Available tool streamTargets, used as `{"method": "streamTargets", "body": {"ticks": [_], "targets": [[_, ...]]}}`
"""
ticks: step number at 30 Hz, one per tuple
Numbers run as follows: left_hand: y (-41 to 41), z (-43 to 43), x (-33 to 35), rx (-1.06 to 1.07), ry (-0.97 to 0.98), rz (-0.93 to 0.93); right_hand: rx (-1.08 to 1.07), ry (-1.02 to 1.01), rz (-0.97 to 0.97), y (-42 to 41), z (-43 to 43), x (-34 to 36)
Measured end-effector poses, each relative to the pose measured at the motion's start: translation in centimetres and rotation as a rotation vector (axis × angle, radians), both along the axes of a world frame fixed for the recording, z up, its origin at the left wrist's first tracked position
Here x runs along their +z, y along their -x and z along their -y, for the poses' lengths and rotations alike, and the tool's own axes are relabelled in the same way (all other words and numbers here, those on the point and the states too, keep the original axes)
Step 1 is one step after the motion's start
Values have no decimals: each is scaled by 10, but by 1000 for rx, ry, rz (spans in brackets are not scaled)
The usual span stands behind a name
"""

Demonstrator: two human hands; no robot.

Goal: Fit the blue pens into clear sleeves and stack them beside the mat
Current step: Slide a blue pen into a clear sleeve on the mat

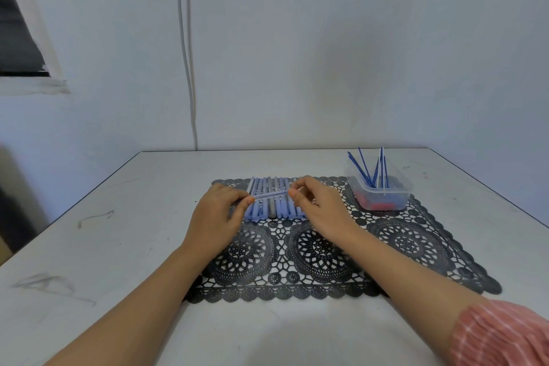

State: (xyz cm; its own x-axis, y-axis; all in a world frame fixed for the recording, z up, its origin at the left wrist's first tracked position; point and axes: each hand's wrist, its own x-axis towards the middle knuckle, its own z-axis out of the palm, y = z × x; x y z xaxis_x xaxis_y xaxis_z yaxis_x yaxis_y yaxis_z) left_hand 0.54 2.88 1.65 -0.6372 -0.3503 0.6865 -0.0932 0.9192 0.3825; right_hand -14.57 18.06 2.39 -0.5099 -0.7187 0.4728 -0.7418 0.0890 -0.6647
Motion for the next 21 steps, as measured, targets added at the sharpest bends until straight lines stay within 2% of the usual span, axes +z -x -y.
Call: {"method": "streamTargets", "body": {"ticks": [8, 15, 19, 21], "targets": [[0, -7, 2, -90, 1, -39, 18, 3, -239, -2, -2, 0], [0, -1, -2, -87, 14, -22, 4, 75, -661, 8, -7, 3], [0, 0, -2, -98, 43, -23, 45, 32, -734, 15, -6, 1], [0, 1, -2, -104, 57, -11, 62, -33, -696, 16, -6, 0]]}}
